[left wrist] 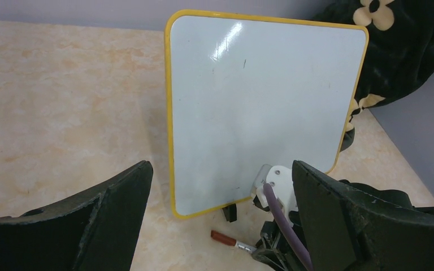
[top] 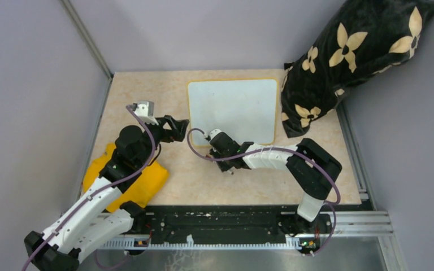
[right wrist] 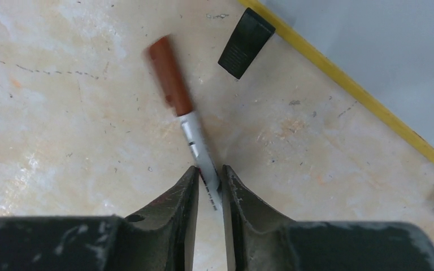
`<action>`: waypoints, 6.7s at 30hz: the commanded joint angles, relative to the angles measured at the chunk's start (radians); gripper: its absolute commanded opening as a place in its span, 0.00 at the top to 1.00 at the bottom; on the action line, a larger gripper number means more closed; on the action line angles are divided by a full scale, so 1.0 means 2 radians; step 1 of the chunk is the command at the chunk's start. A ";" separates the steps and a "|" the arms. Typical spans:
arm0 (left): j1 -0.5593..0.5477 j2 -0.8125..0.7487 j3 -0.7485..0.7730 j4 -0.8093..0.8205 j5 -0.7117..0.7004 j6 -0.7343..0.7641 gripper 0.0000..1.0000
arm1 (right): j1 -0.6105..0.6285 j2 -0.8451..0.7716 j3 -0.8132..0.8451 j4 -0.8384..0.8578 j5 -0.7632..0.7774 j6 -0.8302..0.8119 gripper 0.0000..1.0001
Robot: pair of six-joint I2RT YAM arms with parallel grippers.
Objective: Write a sentence on the whiteboard
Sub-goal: Open the whiteboard marker at the center of the board.
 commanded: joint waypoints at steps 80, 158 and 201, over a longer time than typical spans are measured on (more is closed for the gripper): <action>-0.004 0.057 -0.008 0.222 0.387 -0.113 0.01 | 0.007 -0.466 -0.216 0.195 -0.101 0.106 1.00; -0.033 0.099 -0.045 0.329 0.448 -0.252 1.00 | 0.007 -0.407 -0.190 0.319 -0.186 0.182 0.95; -0.027 0.052 0.001 0.128 0.221 -0.143 1.00 | 0.009 -0.538 -0.229 0.143 -0.028 0.194 1.00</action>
